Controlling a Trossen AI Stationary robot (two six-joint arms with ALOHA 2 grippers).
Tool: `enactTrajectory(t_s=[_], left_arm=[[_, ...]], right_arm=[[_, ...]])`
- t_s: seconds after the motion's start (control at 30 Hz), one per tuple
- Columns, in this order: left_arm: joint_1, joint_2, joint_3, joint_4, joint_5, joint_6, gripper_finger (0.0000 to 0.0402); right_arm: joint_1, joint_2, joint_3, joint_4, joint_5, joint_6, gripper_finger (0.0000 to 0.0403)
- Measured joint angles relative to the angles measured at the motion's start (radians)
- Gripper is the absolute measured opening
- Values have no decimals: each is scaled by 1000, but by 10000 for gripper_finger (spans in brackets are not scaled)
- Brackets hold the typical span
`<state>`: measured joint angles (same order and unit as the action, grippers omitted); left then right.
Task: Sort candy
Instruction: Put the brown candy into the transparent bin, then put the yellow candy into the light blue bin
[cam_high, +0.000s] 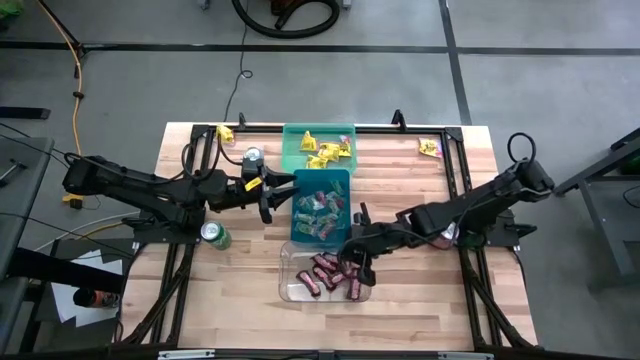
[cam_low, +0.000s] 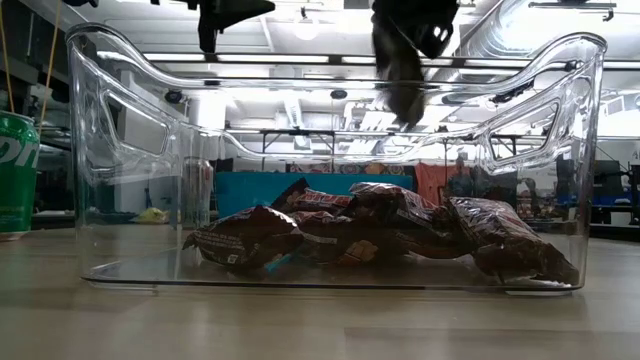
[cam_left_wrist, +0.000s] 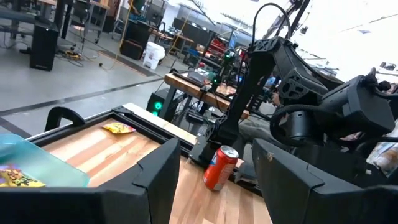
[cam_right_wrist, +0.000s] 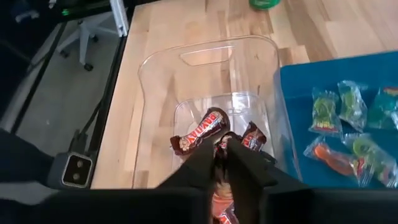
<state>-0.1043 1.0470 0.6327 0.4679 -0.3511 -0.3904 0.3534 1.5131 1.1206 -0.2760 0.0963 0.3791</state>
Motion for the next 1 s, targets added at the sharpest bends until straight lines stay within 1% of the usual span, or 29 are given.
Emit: enactTrajectory(t_s=[0.07,0.17,0.27,0.33,0.4,0.5,0.57,0.63,0.77,0.83,0.9,1.0], left_arm=[[0,0,0,0,0,0,186],[0,0,0,0,0,0,186],[0,0,0,0,0,0,186],[0,0,0,0,0,0,186],[0,0,0,0,5,0,186],[0,0,1,0,32,0,186],[2,0,3,-1,57,3,186],[13,0,13,-8,99,13,186],[47,0,44,-49,197,39,186],[67,-2,55,-85,238,50,186],[84,-8,64,-121,268,53,186],[105,-8,64,-158,285,44,186]], right_arm=[[0,0,0,0,0,22,66],[0,0,0,3,0,62,124],[0,0,2,0,-2,67,180],[0,0,21,-28,-7,62,208],[-5,-1,51,-56,-24,54,225],[-17,-1,130,-125,-34,24,234],[-31,-4,203,-175,13,9,235],[-46,-6,273,-247,124,2,236],[-92,-6,387,-448,403,14,236],[-129,-6,424,-574,488,70,236],[-171,-6,440,-694,502,131,236],[-228,-10,436,-823,492,188,236]])
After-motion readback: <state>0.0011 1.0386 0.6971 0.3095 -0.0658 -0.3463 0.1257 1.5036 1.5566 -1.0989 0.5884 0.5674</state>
